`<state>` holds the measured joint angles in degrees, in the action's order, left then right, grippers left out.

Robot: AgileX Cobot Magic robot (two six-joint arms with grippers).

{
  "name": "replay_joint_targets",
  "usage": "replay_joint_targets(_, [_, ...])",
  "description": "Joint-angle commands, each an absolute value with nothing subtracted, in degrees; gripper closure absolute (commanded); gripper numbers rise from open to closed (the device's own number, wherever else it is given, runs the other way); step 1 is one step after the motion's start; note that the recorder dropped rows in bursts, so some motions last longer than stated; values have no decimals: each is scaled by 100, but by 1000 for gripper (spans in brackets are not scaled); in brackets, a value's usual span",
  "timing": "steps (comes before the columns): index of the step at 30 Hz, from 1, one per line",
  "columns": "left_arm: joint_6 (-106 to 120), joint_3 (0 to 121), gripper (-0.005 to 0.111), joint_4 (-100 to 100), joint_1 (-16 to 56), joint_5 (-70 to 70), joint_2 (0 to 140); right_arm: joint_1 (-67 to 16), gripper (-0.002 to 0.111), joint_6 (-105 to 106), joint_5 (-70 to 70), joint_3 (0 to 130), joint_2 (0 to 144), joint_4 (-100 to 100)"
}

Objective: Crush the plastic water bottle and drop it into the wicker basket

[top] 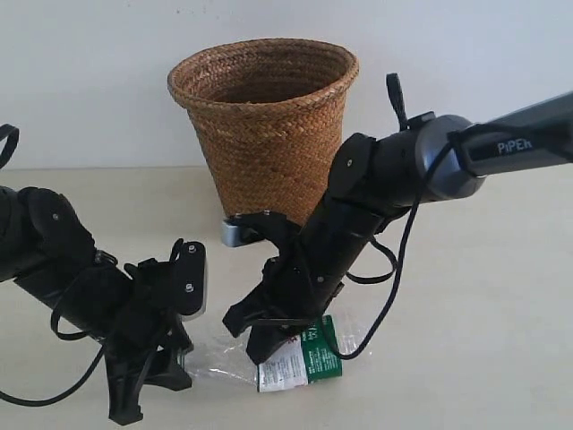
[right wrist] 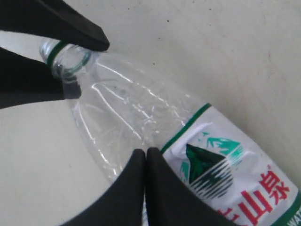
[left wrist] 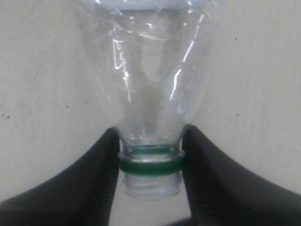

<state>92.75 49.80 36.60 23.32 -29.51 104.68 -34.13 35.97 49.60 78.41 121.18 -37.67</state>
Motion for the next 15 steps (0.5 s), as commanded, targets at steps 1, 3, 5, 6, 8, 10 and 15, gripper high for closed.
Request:
replay_joint_targets(1, [9259, 4992, 102, 3660, 2359, -3173, 10440, -3221, 108, 3383, 4661, 8037, 12817, -2539])
replay_joint_targets(3, [9259, 4992, 102, 3660, 2359, -3173, 10440, -3197, 108, 3313, 4893, 8184, 12954, -2486])
replay_joint_targets(5, [9259, 4992, 102, 3660, 2359, -3173, 10440, -3184, 108, 3281, 5086, 8306, 13053, -2453])
replay_joint_targets(6, [9259, 4992, 102, 3660, 2359, -3173, 10440, -3184, 108, 3240, 5159, 8361, 13108, -2437])
replay_joint_targets(8, [9259, 4992, 102, 3660, 2359, -3173, 10440, -3184, 108, 3169, 5274, 8462, 13195, -2388])
replay_joint_targets(10, [9259, 4992, 102, 3660, 2359, -3173, 10440, -3184, 108, 3123, 5380, 8526, 13274, -2281])
replay_joint_targets(15, [9259, 4992, 102, 3660, 2359, -3191, 10440, -3184, 108, 3149, 5459, 8526, 13302, -2128])
